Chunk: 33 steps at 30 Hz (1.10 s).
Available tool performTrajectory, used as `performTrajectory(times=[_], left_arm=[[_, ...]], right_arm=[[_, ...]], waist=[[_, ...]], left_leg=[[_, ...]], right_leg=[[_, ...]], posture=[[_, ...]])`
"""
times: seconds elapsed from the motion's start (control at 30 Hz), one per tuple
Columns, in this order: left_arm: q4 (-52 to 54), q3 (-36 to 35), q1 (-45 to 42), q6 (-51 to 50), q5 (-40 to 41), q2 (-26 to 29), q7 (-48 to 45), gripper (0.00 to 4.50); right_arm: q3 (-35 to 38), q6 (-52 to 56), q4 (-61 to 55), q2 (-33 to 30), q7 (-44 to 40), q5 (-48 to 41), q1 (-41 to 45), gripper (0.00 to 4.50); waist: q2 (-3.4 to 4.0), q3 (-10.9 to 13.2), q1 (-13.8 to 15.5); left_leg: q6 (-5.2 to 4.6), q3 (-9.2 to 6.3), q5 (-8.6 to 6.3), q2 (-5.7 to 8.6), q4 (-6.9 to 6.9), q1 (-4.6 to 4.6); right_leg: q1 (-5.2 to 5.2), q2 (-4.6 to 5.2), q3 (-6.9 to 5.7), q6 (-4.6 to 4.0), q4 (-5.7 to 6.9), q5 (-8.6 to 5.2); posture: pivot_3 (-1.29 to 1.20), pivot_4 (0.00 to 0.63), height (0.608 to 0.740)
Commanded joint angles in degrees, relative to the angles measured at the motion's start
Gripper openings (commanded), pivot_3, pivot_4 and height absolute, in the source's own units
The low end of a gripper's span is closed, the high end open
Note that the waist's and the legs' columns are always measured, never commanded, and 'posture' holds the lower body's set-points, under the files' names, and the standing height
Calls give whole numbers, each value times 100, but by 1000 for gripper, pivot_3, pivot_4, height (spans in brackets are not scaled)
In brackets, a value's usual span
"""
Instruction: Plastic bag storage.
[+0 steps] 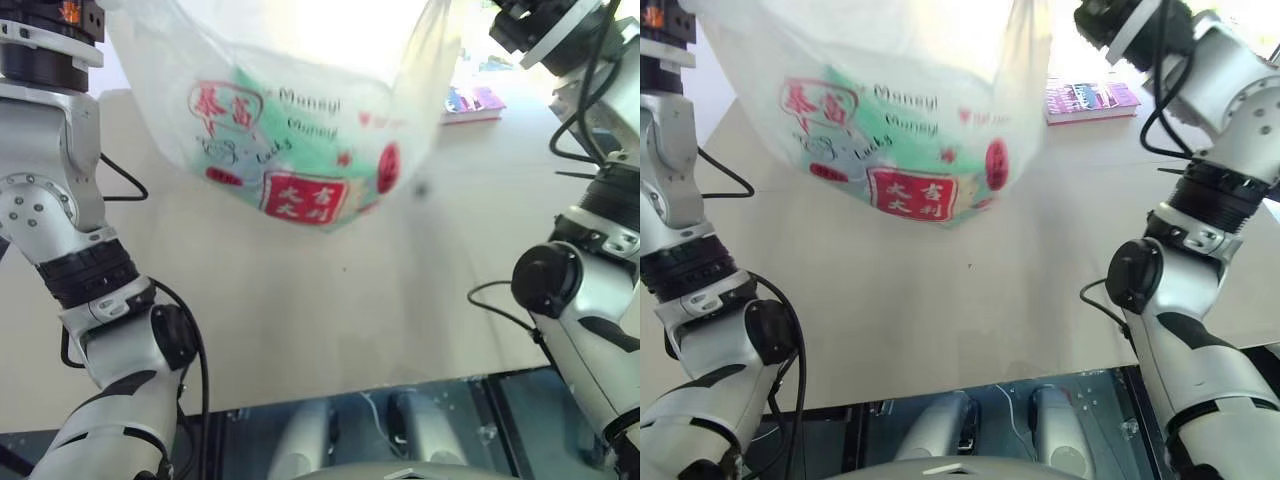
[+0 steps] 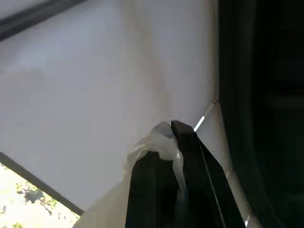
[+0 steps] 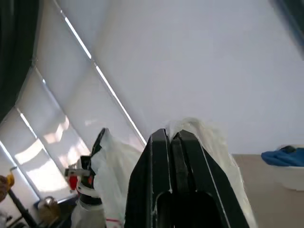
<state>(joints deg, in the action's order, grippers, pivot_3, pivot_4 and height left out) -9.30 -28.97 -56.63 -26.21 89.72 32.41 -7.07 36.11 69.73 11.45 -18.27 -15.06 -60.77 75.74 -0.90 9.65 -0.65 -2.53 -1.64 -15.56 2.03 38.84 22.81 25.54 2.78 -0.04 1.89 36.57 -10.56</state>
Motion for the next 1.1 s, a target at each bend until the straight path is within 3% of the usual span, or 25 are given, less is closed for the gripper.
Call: performTrajectory(times=[0.03,0.2,0.37,0.5,0.57,0.73,0.83,0.9,0.93,1.0,1.1], left_arm=[[-1328,724,-650,301,-1648,86,-485,0],[-1948,859,-944,42,-2263,-358,-891,0],[-1648,1269,-562,109,-3252,-437,-1476,0],[-299,1479,409,-447,-3235,-492,-1974,0],[445,1617,1094,-605,-3285,-552,-2036,0],[1633,2263,2535,-415,-4313,-476,-2165,0],[1953,2451,3170,-192,-4679,-421,-2540,877],[2031,2401,3446,-71,-4784,-460,-2662,1696],[2055,2383,3536,0,-4893,-472,-2661,2229],[2194,2338,3771,110,-5048,-413,-2745,2944],[2375,2169,4252,137,-5103,-240,-2939,4257]], right_arm=[[146,-395,424,-556,283,129,403,45],[295,-149,3,-1043,466,-423,355,45],[265,113,-924,-1279,902,-965,-258,45],[49,177,-2205,-1351,1161,-1219,-1496,45],[-172,181,-3297,-1334,1082,-1370,-2596,45],[-644,-250,-4878,-1246,957,-1362,-4848,45],[-927,-776,-5100,-1337,846,-521,-5691,0],[-900,-1367,-5137,-1166,850,-17,-6116,0],[-1051,-1549,-5280,-1323,611,283,-6434,613],[-1027,-1772,-5520,-1453,240,372,-6977,1250],[-752,-2076,-5722,-2080,-453,922,-7949,2614]], waist=[[-2,2,45],[-2,3,-18],[-2,3,-83],[0,2,-103],[0,2,-94],[3,0,-25],[3,0,-1],[0,-2,11],[3,-2,23],[4,-4,43],[6,-5,39]], left_leg=[[-2,-3,3,28,-6,10],[-11,1,-3,6,-13,19],[-13,14,-5,-15,-50,29],[-13,16,-6,-19,-64,28],[-15,15,-7,-20,-58,37],[-17,15,-9,-22,-52,45],[-18,24,-10,-18,-40,23],[-41,25,-24,-18,-40,-9],[-43,26,-24,-20,-33,-12],[-43,25,-23,-20,-26,-15],[-42,26,-23,-26,-19,-18]], right_leg=[[3,-1,-9,2,-6,1],[9,2,-1,7,-3,-2],[30,17,12,9,-30,-4],[28,23,28,9,-46,-4],[33,27,36,10,-49,-3],[40,28,39,11,-62,-3],[23,26,48,11,-59,-2],[-10,21,48,11,-61,-3],[-15,7,48,11,-62,-3],[-17,-7,48,11,-57,-3],[-21,-12,53,11,-54,-3]], posture=[[0,150,740],[0,150,740],[0,150,740],[0,150,740],[0,150,740],[0,150,740],[0,150,740],[0,150,740],[0,150,740],[0,150,740],[0,150,740]])
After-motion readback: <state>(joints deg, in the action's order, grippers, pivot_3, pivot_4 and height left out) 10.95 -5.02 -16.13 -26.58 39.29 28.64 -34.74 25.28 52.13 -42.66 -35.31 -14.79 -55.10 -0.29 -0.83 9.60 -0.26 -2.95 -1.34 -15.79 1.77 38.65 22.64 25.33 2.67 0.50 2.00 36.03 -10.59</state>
